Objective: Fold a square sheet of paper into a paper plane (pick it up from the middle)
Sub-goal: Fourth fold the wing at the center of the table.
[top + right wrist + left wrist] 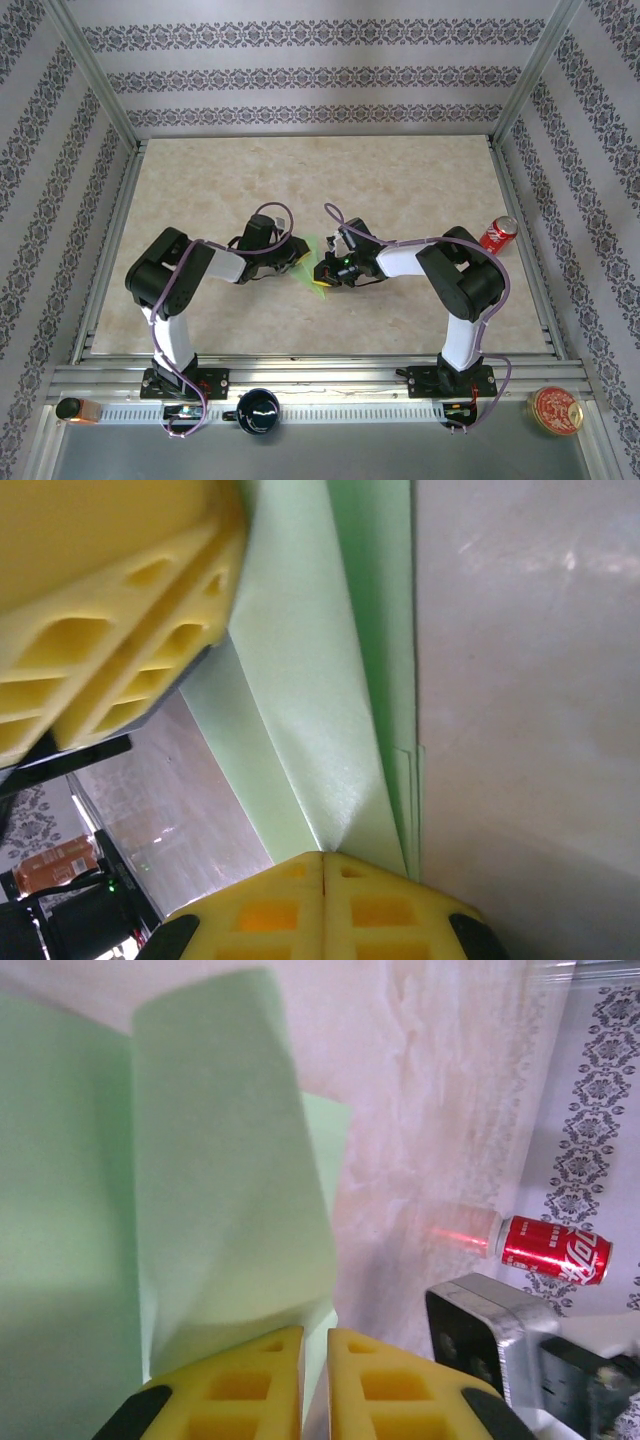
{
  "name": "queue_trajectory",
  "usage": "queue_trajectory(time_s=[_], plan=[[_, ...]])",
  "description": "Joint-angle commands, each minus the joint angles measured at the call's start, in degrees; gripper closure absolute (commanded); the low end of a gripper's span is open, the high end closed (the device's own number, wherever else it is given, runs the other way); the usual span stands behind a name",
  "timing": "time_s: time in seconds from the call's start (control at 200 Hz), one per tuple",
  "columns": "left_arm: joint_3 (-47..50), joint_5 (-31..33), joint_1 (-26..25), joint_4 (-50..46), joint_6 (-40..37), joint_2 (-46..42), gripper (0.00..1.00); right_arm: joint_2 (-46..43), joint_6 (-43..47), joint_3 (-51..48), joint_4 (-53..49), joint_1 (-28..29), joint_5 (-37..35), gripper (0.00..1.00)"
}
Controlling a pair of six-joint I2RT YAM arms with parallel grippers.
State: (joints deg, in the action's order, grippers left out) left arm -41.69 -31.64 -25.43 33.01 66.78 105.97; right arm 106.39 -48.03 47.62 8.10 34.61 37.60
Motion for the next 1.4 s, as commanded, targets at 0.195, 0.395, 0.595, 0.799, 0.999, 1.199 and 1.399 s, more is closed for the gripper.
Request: queue_trajectory(time_s=[0.195,0.395,0.595,0.799,0.999,1.199,1.399], plan=[[-0.9,2.3,-2.1,-15.6,-7.6,-7.5,0.93,1.4,5.1,-1.2,-8.4,-1.2,-0.9,0.99],[-2.6,0.1,-3.8,-18.3,-9.9,-6.2,0.95,1.1,5.0,-1.1,-8.5,-1.4,-1.0,0.99],[-2.5,-1.9,-4.2,-15.8,-9.5,-3.2,0.95,1.4,4.9,-1.2,-8.4,-1.4,-0.9,0.99],[-3.0,1.1,-4.0,-19.7,-12.6,-1.1,0.95,1.5,5.1,-1.6,-8.9,-1.4,-1.2,0.99],[-4.8,5.3,-2.3,-24.6,-13.9,-0.4,0.95,1.2,7.6,-1.8,-12.3,-1.3,-3.0,1.00],[-7.4,4.4,-0.1,-26.0,-14.7,1.0,0.95,1.6,9.0,-2.0,-13.9,-1.2,-3.9,1.00],[-9.3,3.6,2.3,-25.9,-14.4,2.7,0.95,1.5,9.0,-2.5,-13.6,-1.2,-4.1,1.00]])
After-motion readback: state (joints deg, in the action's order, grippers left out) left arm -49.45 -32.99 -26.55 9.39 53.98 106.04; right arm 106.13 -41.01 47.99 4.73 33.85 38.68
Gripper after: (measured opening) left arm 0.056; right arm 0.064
